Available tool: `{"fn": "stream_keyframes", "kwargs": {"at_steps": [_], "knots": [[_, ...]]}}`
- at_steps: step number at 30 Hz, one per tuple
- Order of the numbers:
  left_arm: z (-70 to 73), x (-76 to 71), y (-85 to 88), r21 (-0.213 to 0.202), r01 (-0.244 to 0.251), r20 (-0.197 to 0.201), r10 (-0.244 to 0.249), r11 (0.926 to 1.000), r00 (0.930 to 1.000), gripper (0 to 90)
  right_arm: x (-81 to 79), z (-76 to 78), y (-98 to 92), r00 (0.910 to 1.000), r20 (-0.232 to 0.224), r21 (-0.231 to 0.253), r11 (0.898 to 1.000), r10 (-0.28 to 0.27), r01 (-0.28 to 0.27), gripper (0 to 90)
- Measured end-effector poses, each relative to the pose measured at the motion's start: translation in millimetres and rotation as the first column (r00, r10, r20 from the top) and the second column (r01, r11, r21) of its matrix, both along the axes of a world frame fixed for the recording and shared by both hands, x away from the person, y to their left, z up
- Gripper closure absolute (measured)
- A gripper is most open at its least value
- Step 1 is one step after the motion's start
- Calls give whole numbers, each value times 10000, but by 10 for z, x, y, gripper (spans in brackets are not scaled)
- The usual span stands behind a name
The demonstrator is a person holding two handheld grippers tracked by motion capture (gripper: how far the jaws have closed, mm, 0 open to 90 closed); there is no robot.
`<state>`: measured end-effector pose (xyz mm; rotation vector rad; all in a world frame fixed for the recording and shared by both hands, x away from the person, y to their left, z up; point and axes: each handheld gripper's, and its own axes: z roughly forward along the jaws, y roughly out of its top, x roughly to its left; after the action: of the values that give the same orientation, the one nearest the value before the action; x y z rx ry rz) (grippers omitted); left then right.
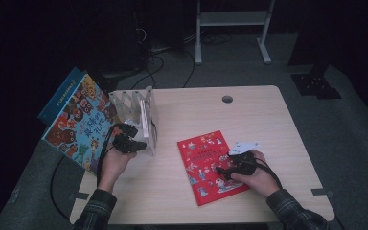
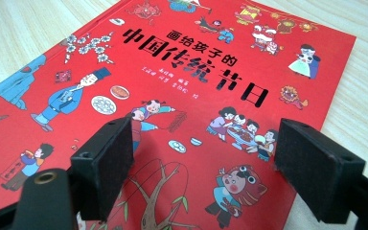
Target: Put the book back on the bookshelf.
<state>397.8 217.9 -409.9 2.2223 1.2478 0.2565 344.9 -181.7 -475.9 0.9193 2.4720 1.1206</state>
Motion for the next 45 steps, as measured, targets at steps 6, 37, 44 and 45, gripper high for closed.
{"fn": "stream_keyframes", "kwargs": {"at_steps": [6, 37, 44, 45], "knots": [[-9, -56, 86, -48, 146, -2, -146, 9999, 9999, 822, 0, 0, 0, 10000, -1, 3, 10000, 2, -2, 201], [-182, -668, -268, -315, 2523, 49, -2523, 9671, 9676, 193, -4, -1, -2, 10000, 8, -3, 10000, -21, 21, 202], [-303, -714, -523, -177, 3179, -153, -3182, 9479, 9479, 88, -3, -1, -3, 10000, 9, 4, 10000, -11, 11, 201], [-318, -719, -558, -100, 3280, -145, -3281, 9446, 9445, 74, -3, -2, -4, 10000, 10, 7, 10000, -6, 6, 201]]}}
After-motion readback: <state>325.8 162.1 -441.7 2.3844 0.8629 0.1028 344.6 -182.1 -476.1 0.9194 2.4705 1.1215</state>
